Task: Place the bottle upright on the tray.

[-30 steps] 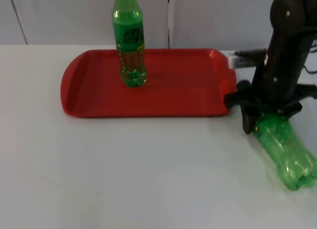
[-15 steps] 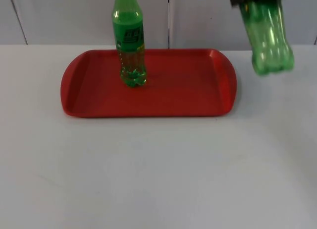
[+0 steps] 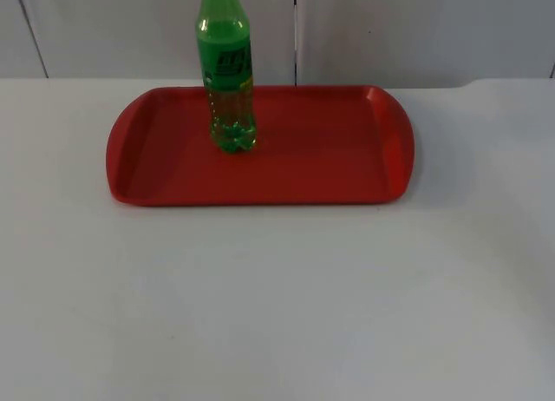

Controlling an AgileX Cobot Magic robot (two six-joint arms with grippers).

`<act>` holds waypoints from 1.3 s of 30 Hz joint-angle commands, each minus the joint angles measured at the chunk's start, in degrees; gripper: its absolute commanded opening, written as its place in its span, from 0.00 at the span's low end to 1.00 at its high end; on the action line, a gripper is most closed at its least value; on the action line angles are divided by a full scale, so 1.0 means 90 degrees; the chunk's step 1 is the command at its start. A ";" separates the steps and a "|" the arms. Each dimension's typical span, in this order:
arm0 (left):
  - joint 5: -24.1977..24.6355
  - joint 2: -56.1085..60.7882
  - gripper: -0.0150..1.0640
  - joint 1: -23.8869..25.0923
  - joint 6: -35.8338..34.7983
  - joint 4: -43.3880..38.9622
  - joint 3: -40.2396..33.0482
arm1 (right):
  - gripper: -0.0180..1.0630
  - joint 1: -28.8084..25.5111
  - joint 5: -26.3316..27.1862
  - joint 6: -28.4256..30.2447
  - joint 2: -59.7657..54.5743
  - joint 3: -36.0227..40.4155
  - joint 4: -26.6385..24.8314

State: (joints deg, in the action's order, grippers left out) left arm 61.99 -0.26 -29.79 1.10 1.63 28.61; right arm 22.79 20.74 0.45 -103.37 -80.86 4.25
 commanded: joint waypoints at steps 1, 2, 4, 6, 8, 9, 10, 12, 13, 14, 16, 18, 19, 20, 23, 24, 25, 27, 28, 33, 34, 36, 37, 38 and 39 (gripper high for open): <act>-0.0043 0.0029 0.99 -0.0013 -0.0001 0.0045 -0.0034 | 0.02 0.0048 0.1486 0.0118 0.0065 0.0508 0.0188; -0.0043 0.0029 0.99 -0.0013 -0.0001 0.0045 -0.0034 | 0.02 0.0048 0.2140 0.0118 0.0032 0.0717 0.0188; -0.0043 0.0029 0.99 -0.0013 -0.0001 0.0045 -0.0034 | 0.02 0.0048 0.2626 0.0118 -0.0033 0.0940 0.0188; -0.0043 0.0029 0.99 -0.0013 -0.0001 0.0045 -0.0034 | 0.02 0.0048 0.3417 0.0118 -0.0187 0.1214 0.0188; -0.0043 0.0029 0.99 -0.0013 -0.0001 0.0045 -0.0034 | 0.02 0.0048 0.3572 0.0087 -0.0393 0.1253 0.0188; -0.0043 0.0029 0.99 -0.0013 -0.0001 0.0045 -0.0034 | 0.02 0.0048 0.3572 0.0087 -0.0393 0.1253 0.0188; -0.0043 0.0029 0.99 -0.0013 -0.0001 0.0045 -0.0034 | 0.02 0.0048 0.3577 0.0066 -0.0524 0.1253 0.0188; -0.0043 0.0029 0.99 -0.0013 -0.0001 0.0045 -0.0034 | 0.02 0.0048 0.3707 0.0066 -0.0788 0.1253 0.0188; -0.0043 0.0029 0.99 -0.0013 -0.0001 0.0045 -0.0034 | 0.02 0.0048 0.3815 0.0043 -0.0923 0.1253 0.0171; -0.0043 0.0029 0.99 -0.0013 -0.0001 0.0045 -0.0034 | 0.02 0.0048 0.3815 0.0043 -0.0923 0.1253 0.0171; -0.0043 0.0029 0.99 -0.0013 -0.0001 0.0045 -0.0034 | 0.02 0.0048 0.4329 -0.0398 -0.1245 0.1253 0.0175; -0.0043 0.0029 0.99 -0.0013 -0.0001 0.0045 -0.0034 | 0.02 0.0048 0.4561 -0.0572 -0.1508 0.1253 0.0175; -0.0043 0.0029 0.99 -0.0013 -0.0001 0.0045 -0.0034 | 0.02 0.0048 0.4561 -0.0572 -0.1508 0.1253 0.0175; -0.0043 0.0029 0.99 -0.0013 -0.0001 0.0045 -0.0034 | 0.02 0.0048 0.4673 -0.0572 -0.1625 0.1239 0.0175; -0.0043 0.0029 0.99 -0.0013 -0.0001 0.0045 -0.0034 | 0.02 0.0048 0.4810 -0.0641 -0.2043 0.1097 0.0240; -0.0043 0.0029 0.99 -0.0013 -0.0001 0.0045 -0.0034 | 0.02 0.0048 0.4810 -0.0641 -0.2043 0.1097 0.0240; -0.0043 0.0029 0.99 -0.0013 -0.0001 0.0045 -0.0034 | 0.02 0.0048 0.4810 -0.0641 -0.2186 0.1010 0.0253; -0.0043 0.0029 0.99 -0.0013 -0.0001 0.0045 -0.0034 | 0.02 0.0048 0.4510 -0.0641 -0.2527 0.0699 0.0582; -0.0043 0.0029 0.99 -0.0013 -0.0001 0.0045 -0.0034 | 0.02 0.0048 0.4281 -0.0641 -0.2625 0.0518 0.0694; -0.0043 0.0029 0.99 -0.0013 -0.0001 0.0045 -0.0034 | 0.02 0.0048 0.3759 -0.0641 -0.3076 -0.0170 0.0977; -0.0043 0.0029 0.99 -0.0013 -0.0001 0.0045 -0.0034 | 0.02 0.0048 0.3759 -0.0641 -0.3174 -0.0307 0.0966; -0.0043 0.0029 0.99 -0.0013 -0.0001 0.0045 -0.0034 | 0.02 0.0048 0.3731 -0.0641 -0.3272 -0.0427 0.0954; -0.0043 0.0029 0.99 -0.0013 -0.0001 0.0045 -0.0034 | 0.02 0.0048 0.3697 -0.0641 -0.3358 -0.0523 0.0954; -0.0043 0.0029 0.99 -0.0013 -0.0001 0.0045 -0.0034 | 0.02 0.0048 0.3645 -0.0641 -0.3468 -0.0641 0.0954; -0.0043 0.0029 0.99 -0.0013 -0.0001 0.0045 -0.0034 | 0.02 0.0048 0.3526 -0.0641 -0.3575 -0.0763 0.0954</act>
State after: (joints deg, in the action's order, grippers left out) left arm 61.99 -0.26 -29.79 1.10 1.63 28.61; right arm 22.79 53.16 -5.31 -134.44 -86.05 12.15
